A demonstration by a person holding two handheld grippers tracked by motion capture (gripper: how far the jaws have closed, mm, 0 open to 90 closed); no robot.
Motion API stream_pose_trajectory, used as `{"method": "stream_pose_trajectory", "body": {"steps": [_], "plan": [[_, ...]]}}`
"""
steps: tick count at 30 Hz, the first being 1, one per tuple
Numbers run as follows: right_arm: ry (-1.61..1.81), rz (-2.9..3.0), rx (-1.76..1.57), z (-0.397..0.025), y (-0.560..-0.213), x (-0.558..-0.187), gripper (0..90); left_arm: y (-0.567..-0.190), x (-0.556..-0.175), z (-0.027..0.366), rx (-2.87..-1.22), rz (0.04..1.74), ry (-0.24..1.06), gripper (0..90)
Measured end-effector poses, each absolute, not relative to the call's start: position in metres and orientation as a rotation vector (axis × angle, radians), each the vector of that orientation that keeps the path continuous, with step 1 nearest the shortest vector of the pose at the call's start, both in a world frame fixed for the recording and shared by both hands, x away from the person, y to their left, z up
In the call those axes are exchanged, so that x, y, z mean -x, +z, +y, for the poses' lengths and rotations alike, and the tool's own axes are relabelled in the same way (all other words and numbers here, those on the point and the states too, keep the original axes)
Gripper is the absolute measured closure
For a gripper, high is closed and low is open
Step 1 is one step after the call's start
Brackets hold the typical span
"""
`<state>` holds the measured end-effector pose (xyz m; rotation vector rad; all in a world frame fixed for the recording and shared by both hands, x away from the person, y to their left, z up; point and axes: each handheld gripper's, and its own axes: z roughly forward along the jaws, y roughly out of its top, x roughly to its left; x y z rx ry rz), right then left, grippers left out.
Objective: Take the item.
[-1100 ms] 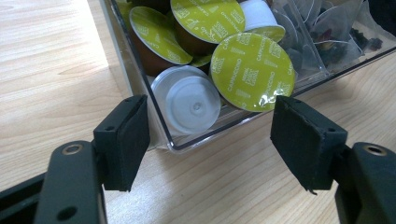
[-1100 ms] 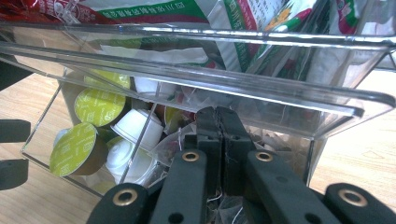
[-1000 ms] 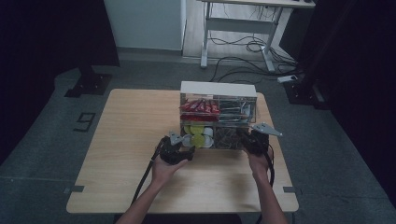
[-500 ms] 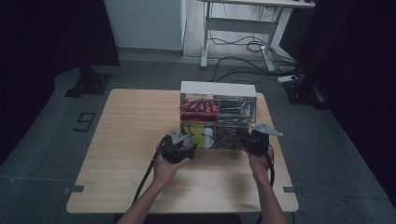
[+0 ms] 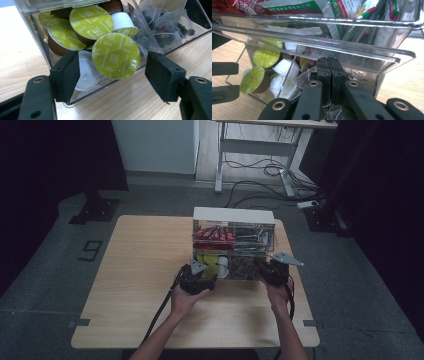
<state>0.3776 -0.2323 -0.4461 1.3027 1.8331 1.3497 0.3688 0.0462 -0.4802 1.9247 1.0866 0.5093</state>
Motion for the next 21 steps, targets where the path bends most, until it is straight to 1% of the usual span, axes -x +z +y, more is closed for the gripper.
{"method": "stream_pose_trajectory", "body": {"steps": [14,21], "plan": [[1.349,1.834,-1.303,-0.232,-0.447,-0.378,87.3,-0.487,-0.376,0.032,-1.917,1.097,0.519,29.1],[1.352,1.830,-1.306,-0.233,-0.447,-0.378,87.4,-0.489,-0.375,0.029,-1.931,1.076,0.528,31.9]]}}
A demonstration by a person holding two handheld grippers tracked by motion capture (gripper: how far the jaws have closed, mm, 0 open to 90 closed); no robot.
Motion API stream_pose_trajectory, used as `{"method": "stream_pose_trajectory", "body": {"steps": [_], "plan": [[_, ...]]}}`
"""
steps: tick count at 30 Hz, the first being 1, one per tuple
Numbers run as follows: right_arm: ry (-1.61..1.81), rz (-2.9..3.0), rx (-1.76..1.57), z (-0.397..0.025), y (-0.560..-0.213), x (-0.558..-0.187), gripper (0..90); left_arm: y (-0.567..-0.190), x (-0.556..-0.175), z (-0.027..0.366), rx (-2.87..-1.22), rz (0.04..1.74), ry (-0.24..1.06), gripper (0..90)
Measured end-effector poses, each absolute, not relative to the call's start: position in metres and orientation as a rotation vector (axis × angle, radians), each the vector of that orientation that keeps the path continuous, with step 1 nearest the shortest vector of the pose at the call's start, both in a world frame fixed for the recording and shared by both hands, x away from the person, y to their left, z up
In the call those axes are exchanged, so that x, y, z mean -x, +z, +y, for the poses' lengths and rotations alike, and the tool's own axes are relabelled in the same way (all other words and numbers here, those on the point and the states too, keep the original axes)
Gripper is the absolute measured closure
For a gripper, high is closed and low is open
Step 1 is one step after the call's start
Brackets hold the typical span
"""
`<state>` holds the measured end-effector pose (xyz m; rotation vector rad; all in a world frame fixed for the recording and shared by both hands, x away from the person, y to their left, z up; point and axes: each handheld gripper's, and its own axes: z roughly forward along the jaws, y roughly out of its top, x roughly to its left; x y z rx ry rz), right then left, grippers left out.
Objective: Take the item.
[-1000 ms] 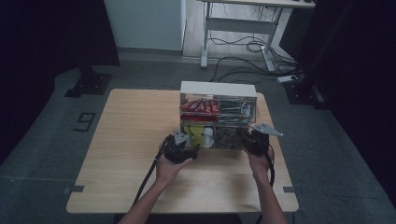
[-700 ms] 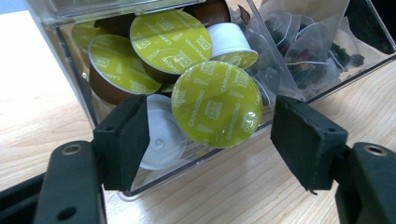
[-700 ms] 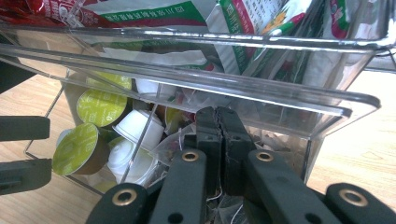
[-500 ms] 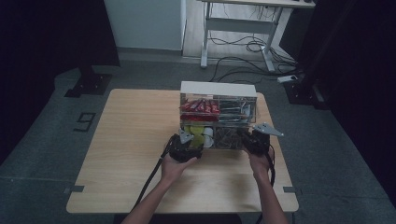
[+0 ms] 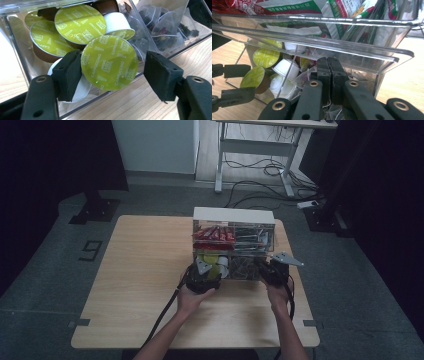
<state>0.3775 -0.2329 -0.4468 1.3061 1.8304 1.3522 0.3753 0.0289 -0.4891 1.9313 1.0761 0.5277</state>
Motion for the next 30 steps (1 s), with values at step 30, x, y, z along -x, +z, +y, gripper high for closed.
{"method": "stream_pose_trajectory", "body": {"steps": [30], "plan": [[1.367,1.821,-1.317,-0.235,-0.448,-0.377,86.9,-0.483,-0.368,0.037,-1.900,1.075,0.554,44.2]]}}
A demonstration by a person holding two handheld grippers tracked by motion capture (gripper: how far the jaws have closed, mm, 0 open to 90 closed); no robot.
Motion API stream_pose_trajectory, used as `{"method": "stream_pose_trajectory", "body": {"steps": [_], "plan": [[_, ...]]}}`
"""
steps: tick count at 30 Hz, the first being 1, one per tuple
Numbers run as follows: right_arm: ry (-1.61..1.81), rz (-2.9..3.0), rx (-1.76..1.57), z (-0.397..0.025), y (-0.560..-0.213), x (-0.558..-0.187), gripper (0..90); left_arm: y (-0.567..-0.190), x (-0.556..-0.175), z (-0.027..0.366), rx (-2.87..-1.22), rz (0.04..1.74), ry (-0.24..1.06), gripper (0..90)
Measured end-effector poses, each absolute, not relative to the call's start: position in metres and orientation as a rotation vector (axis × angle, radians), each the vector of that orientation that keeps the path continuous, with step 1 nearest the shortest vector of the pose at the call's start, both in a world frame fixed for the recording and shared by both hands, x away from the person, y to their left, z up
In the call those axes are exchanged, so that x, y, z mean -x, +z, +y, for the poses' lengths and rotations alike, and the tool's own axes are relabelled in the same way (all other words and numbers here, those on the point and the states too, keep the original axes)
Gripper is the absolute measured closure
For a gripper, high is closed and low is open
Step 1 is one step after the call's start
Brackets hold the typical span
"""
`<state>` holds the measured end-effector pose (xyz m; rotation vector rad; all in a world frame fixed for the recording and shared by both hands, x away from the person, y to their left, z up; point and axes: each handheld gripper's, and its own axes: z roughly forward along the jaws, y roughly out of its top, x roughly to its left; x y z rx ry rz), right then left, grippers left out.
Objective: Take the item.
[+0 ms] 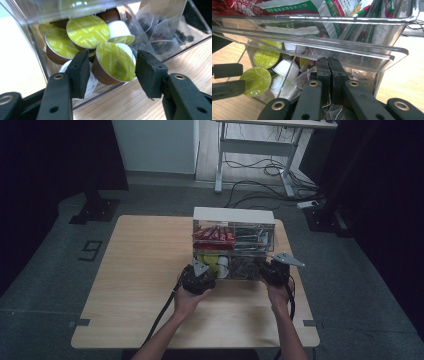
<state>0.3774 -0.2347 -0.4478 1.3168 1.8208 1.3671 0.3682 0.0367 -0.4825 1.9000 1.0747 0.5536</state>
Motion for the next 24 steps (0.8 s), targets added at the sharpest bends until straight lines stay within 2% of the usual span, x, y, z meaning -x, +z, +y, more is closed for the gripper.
{"method": "stream_pose_trajectory", "body": {"steps": [9,24], "plan": [[1.364,1.829,-1.313,-0.235,-0.447,-0.378,86.6,-0.490,-0.376,0.022,-1.940,1.073,0.556,34.4],[1.365,1.825,-1.314,-0.236,-0.447,-0.377,86.6,-0.491,-0.375,0.019,-1.949,1.070,0.620,40.0]]}}
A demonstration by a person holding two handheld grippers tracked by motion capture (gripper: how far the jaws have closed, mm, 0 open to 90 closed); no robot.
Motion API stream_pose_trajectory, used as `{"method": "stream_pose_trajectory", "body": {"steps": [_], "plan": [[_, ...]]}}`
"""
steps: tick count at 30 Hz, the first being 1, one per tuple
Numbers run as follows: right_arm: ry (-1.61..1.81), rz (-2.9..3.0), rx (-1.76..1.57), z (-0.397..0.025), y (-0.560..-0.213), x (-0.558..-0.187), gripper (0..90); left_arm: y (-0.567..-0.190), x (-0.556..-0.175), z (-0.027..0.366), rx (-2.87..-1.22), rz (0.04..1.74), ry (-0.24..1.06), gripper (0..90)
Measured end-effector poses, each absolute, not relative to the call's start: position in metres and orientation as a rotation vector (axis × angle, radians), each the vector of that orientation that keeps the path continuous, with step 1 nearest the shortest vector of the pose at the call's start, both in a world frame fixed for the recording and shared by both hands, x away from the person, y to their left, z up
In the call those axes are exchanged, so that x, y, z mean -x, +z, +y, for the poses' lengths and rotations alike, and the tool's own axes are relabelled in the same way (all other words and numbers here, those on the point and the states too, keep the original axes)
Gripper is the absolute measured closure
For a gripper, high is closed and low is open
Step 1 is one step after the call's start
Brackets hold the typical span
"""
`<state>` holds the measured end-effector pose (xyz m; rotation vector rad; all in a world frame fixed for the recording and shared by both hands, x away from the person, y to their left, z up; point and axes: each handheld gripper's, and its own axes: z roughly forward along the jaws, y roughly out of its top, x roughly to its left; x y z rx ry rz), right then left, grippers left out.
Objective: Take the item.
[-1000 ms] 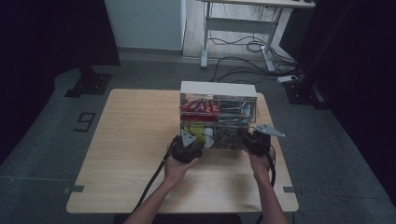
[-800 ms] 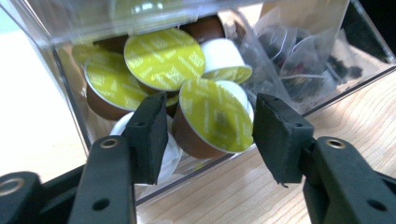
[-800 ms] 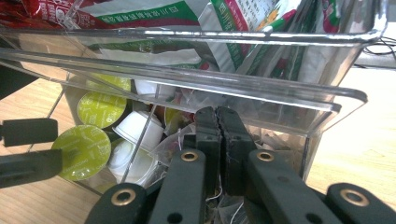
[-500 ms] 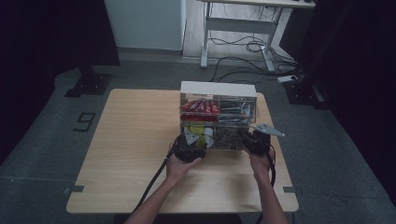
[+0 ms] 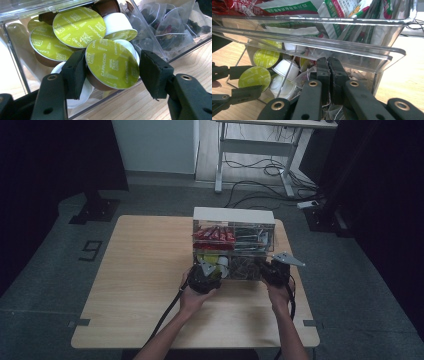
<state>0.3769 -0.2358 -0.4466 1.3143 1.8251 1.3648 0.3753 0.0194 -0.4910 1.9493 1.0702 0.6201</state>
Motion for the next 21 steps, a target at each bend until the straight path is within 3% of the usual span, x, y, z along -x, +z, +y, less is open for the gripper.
{"method": "stream_pose_trajectory", "body": {"steps": [5,6,8,21], "plan": [[1.367,1.825,-1.315,-0.2359,-0.4465,-0.3771,86.7,-0.4879,-0.3714,0.0222,-1.910,1.067,0.628,42.0],[1.367,1.826,-1.314,-0.2359,-0.4464,-0.3771,86.6,-0.4879,-0.3714,0.0222,-1.910,1.067,0.628,49.4],[1.365,1.826,-1.313,-0.2359,-0.4464,-0.3771,86.6,-0.4843,-0.3695,0.0248,-1.895,1.059,0.624,49.5],[1.362,1.826,-1.313,-0.2357,-0.4463,-0.3770,86.4,-0.4902,-0.3791,0.0155,-1.957,1.091,0.588,40.6]]}}
